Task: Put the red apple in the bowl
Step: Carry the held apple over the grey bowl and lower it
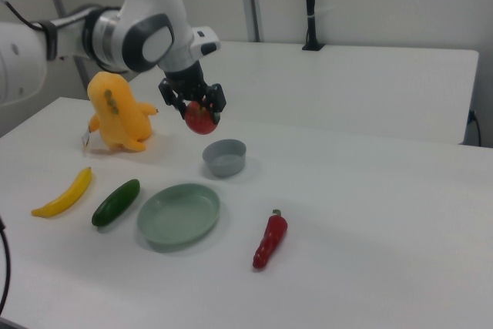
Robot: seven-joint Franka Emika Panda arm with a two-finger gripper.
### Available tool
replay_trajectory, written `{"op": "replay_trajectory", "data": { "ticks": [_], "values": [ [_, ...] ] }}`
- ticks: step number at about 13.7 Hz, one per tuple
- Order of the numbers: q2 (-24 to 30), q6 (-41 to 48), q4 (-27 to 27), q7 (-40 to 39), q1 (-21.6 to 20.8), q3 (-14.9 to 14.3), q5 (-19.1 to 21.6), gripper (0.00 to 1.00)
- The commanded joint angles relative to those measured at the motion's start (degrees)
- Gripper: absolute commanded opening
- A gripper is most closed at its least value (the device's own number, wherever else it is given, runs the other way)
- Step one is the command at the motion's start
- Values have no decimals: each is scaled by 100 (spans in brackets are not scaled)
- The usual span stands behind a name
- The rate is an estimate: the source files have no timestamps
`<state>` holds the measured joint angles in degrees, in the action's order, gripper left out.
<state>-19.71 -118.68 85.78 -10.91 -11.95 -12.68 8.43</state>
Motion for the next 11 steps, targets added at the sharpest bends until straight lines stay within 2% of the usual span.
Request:
{"op": "replay_trajectory", "data": {
  "ticks": [1, 4, 11],
  "values": [
    [-559, -787, -202, 343, -9, 134, 36, 4],
    [-1007, -1472, -289, 379, -35, 143, 27, 6],
    [-1545, -1904, -466, 379, -27, 143, -17, 6]
  ]
}}
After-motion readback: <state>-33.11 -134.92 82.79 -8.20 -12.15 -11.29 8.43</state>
